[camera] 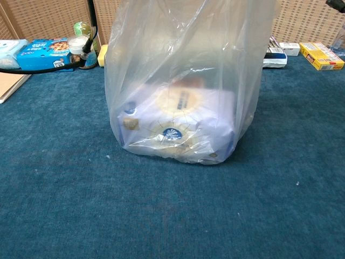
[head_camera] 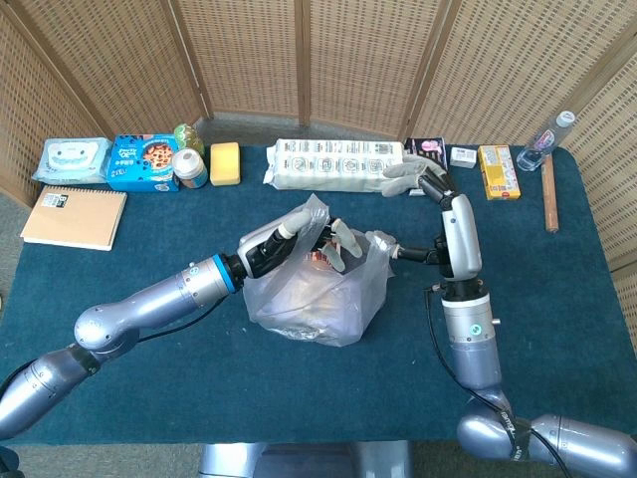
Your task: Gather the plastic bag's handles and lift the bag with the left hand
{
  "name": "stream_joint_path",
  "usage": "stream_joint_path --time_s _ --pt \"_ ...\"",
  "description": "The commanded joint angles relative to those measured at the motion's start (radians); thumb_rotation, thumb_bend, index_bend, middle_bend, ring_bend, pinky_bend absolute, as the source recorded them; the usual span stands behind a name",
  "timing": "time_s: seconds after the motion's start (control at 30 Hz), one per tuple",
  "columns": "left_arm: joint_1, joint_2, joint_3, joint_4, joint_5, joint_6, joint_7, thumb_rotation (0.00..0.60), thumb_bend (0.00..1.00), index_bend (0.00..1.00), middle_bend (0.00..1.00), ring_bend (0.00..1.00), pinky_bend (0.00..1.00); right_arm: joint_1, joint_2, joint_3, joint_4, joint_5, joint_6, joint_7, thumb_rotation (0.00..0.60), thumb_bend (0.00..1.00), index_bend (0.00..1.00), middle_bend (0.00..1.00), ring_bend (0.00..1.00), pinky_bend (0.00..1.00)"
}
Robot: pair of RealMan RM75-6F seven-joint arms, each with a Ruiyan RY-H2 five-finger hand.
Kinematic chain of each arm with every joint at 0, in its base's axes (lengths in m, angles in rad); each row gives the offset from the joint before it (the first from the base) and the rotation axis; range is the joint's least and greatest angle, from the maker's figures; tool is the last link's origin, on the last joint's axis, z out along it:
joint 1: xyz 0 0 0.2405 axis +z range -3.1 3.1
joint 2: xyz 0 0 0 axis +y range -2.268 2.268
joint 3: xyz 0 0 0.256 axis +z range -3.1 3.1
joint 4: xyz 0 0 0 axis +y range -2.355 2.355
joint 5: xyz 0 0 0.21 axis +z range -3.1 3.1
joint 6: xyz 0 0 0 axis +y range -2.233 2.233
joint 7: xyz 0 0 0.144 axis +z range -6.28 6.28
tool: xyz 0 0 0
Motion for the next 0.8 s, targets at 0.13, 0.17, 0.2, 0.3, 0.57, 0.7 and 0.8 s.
stream_joint_path --time_s 0.13,0.17,0.2,0.3,0.57,0.7,0.8 --pt "-0.007 0.007 0.013 0.008 -0.014 -0.019 0.003 0.0 0.18 0.37 0.36 0.25 0.36 0.01 -0.002 -0.001 -0.006 0.017 -0.009 -0.015 0.6 0.11 0.44 0.34 0.2 0.11" --pt "-0.01 0.007 0.016 0.009 -0.015 -0.017 0.004 0.0 0.18 0.37 0.36 0.25 0.36 0.012 -0.004 0.0 -0.008 0.02 -0.01 -0.016 0.6 0.11 0.44 0.34 0.2 0.11" --pt "-0.013 0.006 0.019 0.01 -0.015 -0.013 0.006 0.0 0.18 0.37 0.36 0.25 0.36 0.014 -0.005 0.0 -0.01 0.023 -0.01 -0.017 0.6 0.11 0.43 0.34 0.2 0.11" --pt "-0.023 0.001 0.028 0.012 -0.014 -0.003 0.012 0.0 0.18 0.37 0.35 0.23 0.34 0.019 -0.009 0.0 -0.014 0.026 -0.01 -0.022 0.6 0.11 0.43 0.33 0.2 0.11" --pt "-0.04 -0.015 0.042 0.011 -0.013 0.015 0.025 0.0 0.18 0.37 0.34 0.21 0.32 0.036 -0.018 0.0 -0.018 0.032 -0.016 -0.04 0.6 0.11 0.43 0.33 0.2 0.11" --pt "-0.041 -0.019 0.043 0.008 -0.017 0.012 0.026 0.0 0.18 0.37 0.33 0.2 0.32 0.045 -0.021 0.005 -0.014 0.04 -0.019 -0.048 0.6 0.11 0.43 0.33 0.2 0.11" --pt "-0.043 -0.021 0.044 0.004 -0.019 0.008 0.028 0.0 0.17 0.37 0.33 0.2 0.31 0.049 -0.026 0.002 -0.013 0.045 -0.02 -0.055 0.6 0.11 0.43 0.33 0.19 0.11"
